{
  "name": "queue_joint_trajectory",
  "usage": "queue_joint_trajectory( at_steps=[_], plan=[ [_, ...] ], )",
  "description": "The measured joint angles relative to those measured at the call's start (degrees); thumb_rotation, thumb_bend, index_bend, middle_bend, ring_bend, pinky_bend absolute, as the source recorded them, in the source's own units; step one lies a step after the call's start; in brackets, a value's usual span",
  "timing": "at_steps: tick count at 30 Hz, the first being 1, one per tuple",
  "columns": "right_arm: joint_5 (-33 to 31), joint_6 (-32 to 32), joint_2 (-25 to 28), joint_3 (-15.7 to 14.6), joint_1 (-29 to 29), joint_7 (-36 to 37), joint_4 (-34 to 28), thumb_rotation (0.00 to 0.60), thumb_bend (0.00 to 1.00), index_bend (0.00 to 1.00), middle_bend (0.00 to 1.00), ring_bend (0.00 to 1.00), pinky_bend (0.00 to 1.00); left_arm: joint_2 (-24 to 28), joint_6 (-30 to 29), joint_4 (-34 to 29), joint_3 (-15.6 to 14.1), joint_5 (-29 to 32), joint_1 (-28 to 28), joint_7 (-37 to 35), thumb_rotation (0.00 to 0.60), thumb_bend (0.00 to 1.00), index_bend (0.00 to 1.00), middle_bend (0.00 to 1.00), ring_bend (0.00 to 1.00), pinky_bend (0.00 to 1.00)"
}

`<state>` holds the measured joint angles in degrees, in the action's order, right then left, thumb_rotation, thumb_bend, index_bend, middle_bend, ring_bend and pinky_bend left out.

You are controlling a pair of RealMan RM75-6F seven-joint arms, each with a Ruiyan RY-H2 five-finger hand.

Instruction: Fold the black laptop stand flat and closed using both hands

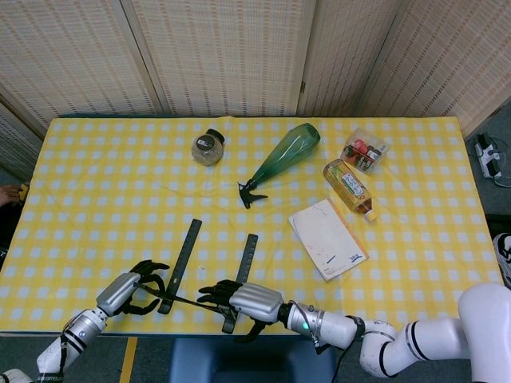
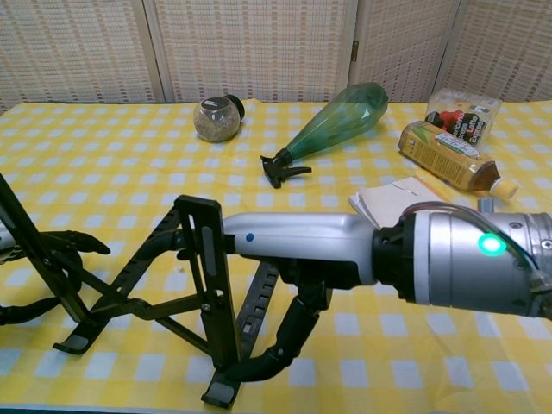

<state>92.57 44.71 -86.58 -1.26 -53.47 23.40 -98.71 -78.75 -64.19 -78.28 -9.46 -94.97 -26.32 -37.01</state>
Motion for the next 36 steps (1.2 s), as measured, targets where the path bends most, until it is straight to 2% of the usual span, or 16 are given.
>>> queue_joint_trajectory(
  at_steps=[12,14,19,23,27,36],
  plan=[
    [0.0,0.2,-0.1,-0.2,0.0,0.2,0.1,0.6,0.3,0.0,0.0,0.0,0.0,-0.8,-0.7,0.6,0.1,0.0,0.4,-0.6,0.6,0.47,0.6,0.24,0.17,0.01],
    [-0.1,0.3,-0.2,-0.2,0.0,0.3,0.1,0.6,0.3,0.0,0.0,0.0,0.0,-0.7,-0.7,0.6,0.1,-0.2,0.4,-0.6,0.6,0.47,0.57,0.24,0.17,0.01],
    [-0.5,0.5,-0.4,-0.2,0.2,0.3,0.2,0.6,0.3,0.0,0.0,0.0,0.0,-0.2,-0.8,-0.3,-0.2,-0.6,0.3,-0.5,0.6,0.46,0.38,0.24,0.13,0.01],
    [-1.5,0.7,-0.8,0.2,0.5,0.2,0.4,0.6,0.3,0.0,0.0,0.0,0.0,0.0,-1.8,-0.6,-0.1,-0.8,0.5,-0.5,0.6,0.43,0.33,0.23,0.11,0.01],
    [-3.2,0.9,-1.8,0.8,1.0,-0.6,0.8,0.6,0.3,0.0,0.0,0.0,0.0,0.6,-2.7,-1.0,-0.1,-1.0,0.8,-0.3,0.6,0.41,0.28,0.17,0.06,0.01],
    [-9.1,0.6,-6.0,3.7,1.6,-4.8,2.6,0.6,0.3,0.0,0.0,0.0,0.0,2.9,-5.5,-2.4,0.4,-0.8,2.1,0.8,0.6,0.4,0.21,0.11,0.01,0.0]
  ],
)
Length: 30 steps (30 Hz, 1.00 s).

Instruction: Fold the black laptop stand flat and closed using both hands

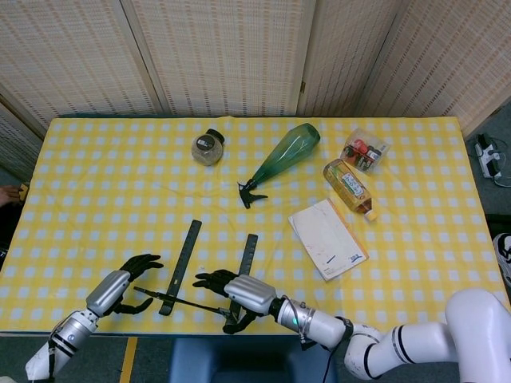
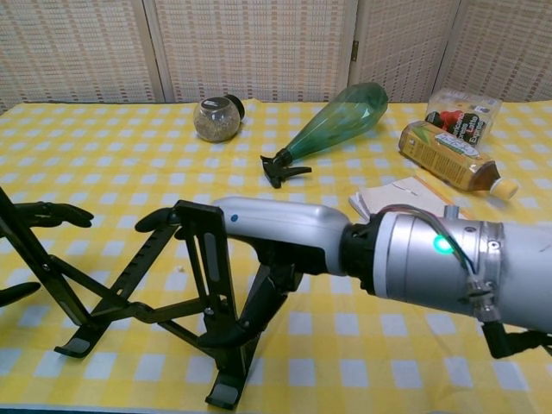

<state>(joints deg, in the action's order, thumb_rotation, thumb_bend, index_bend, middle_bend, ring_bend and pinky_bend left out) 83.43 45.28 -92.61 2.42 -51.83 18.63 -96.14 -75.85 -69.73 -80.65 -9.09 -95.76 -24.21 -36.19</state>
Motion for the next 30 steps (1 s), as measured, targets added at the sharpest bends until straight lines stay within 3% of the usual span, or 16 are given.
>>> queue_joint_trajectory(
  at_steps=[15,22,30],
  plan=[
    [-8.9,1.9,-2.0,3.9,2.8,-5.7,2.3,0.6,0.3,0.0,0.0,0.0,0.0,1.8,-5.5,-0.5,2.5,0.5,2.1,1.3,0.6,0.4,0.18,0.08,0.0,0.0],
    [-10.6,4.4,4.7,4.8,6.6,-2.4,-0.8,0.6,0.3,0.0,0.0,0.0,0.0,2.5,-8.8,-0.1,5.4,1.1,2.5,2.0,0.6,0.41,0.16,0.07,0.0,0.0],
    [-6.1,12.0,13.1,4.2,12.6,1.0,-3.2,0.6,0.3,0.0,0.0,0.0,0.0,3.3,-5.8,-0.2,7.6,2.0,-0.1,3.7,0.6,0.4,0.16,0.07,0.0,0.0]
  ],
)
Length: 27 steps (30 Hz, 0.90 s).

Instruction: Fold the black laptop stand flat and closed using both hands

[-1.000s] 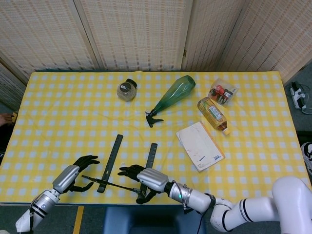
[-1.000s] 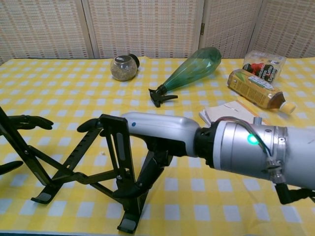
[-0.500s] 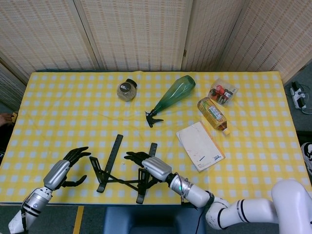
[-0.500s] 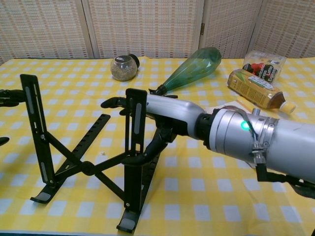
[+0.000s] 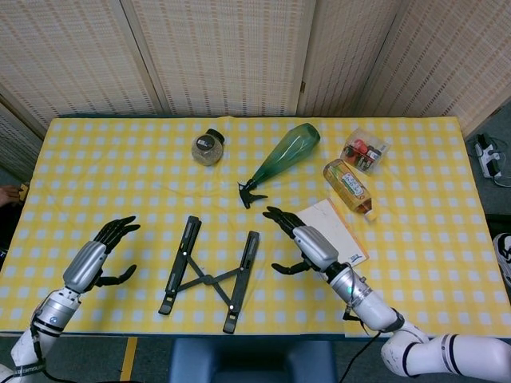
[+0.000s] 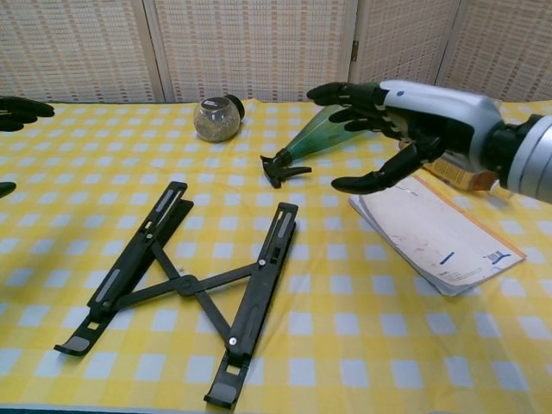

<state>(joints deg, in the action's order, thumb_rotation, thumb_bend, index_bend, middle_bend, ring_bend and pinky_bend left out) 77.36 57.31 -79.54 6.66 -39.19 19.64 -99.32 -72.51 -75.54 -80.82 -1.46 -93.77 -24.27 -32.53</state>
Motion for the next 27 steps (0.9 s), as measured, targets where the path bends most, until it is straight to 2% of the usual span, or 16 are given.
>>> queue_joint_trajectory(
  at_steps=[7,10,13,16,19,23,27],
  plan=[
    [8.2,3.9,2.3,-1.8,1.7,-5.6,-1.1,0.6,0.3,0.0,0.0,0.02,0.0,-1.3,7.2,2.2,1.7,0.6,-4.9,5.4,0.6,0.4,0.14,0.07,0.0,0.0],
    [11.7,4.8,2.3,-2.8,1.7,-10.1,-0.9,0.6,0.3,0.0,0.09,0.12,0.0,-2.8,9.9,4.0,2.4,0.9,-7.0,10.0,0.6,0.37,0.09,0.05,0.0,0.0],
    [14.6,5.3,1.7,-3.6,1.6,-15.7,-0.4,0.6,0.3,0.09,0.21,0.25,0.04,-4.7,12.7,6.2,3.0,1.2,-9.2,15.5,0.6,0.28,0.04,0.01,0.0,0.0],
    [16.3,5.4,0.4,-4.2,1.5,-21.2,0.1,0.6,0.3,0.19,0.3,0.36,0.14,-7.4,15.4,9.1,3.5,1.5,-11.3,21.3,0.6,0.23,0.01,0.0,0.0,0.0],
    [17.0,4.9,-1.7,-4.3,1.0,-25.8,1.1,0.6,0.3,0.27,0.4,0.47,0.29,-11.1,17.2,13.2,4.1,2.0,-13.0,25.3,0.6,0.23,0.0,0.0,0.0,0.0],
    [17.1,3.6,-5.1,-4.1,0.2,-30.2,3.0,0.6,0.3,0.34,0.49,0.58,0.52,-15.6,18.3,19.0,4.3,2.1,-14.8,27.9,0.6,0.21,0.0,0.0,0.0,0.0],
    [16.6,1.8,-7.7,-3.9,-0.7,-32.9,5.5,0.6,0.3,0.37,0.56,0.65,0.62,-19.4,18.3,23.9,4.4,2.0,-16.0,28.2,0.6,0.2,0.0,0.0,0.0,0.0]
  ],
)
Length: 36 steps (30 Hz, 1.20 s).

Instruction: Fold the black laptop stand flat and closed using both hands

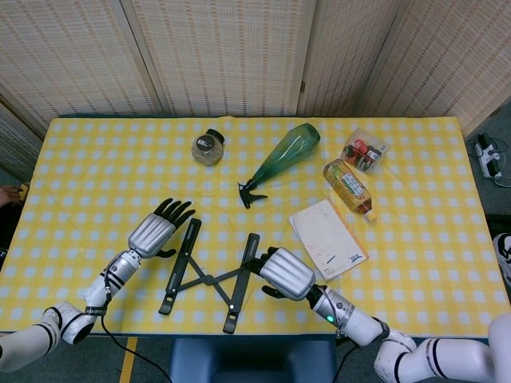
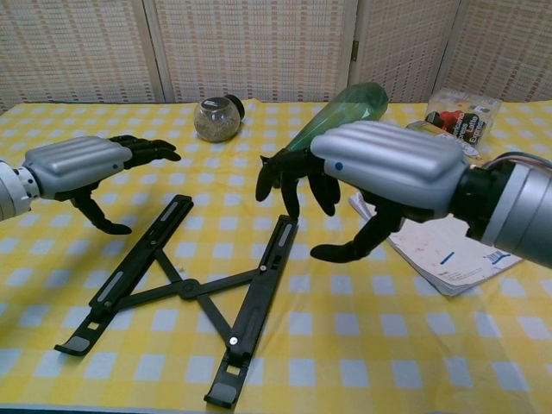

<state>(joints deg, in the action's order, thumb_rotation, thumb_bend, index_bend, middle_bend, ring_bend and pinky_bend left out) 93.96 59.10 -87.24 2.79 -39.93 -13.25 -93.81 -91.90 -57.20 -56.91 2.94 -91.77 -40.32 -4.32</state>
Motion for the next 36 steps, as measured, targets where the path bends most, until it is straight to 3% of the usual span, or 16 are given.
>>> queue_joint_trajectory(
  at_steps=[10,18,32,36],
  plan=[
    [-0.7,-2.0,-4.7,-0.5,-1.2,-4.4,5.0,0.6,0.29,0.41,0.64,0.74,0.74,-6.1,-0.3,10.1,-0.3,0.0,-2.0,-0.3,0.6,0.19,0.0,0.0,0.0,0.0],
    [-0.1,-2.7,-7.0,-1.4,-1.7,-5.4,7.9,0.6,0.29,0.46,0.7,0.79,0.81,-7.8,0.3,13.2,-0.9,0.9,-2.5,-0.3,0.6,0.19,0.0,0.0,0.0,0.0],
    [0.1,-3.2,-10.4,-1.9,-2.4,-7.0,12.3,0.6,0.29,0.47,0.71,0.8,0.82,-7.2,0.4,9.8,-1.3,2.5,-1.8,-5.9,0.6,0.19,0.0,0.0,0.0,0.0],
    [0.3,-3.2,-11.8,-2.2,-2.5,-7.2,14.1,0.6,0.24,0.47,0.72,0.8,0.82,-6.9,0.6,8.9,-1.3,2.9,-1.8,-6.5,0.6,0.19,0.0,0.0,0.0,0.0]
  ],
)
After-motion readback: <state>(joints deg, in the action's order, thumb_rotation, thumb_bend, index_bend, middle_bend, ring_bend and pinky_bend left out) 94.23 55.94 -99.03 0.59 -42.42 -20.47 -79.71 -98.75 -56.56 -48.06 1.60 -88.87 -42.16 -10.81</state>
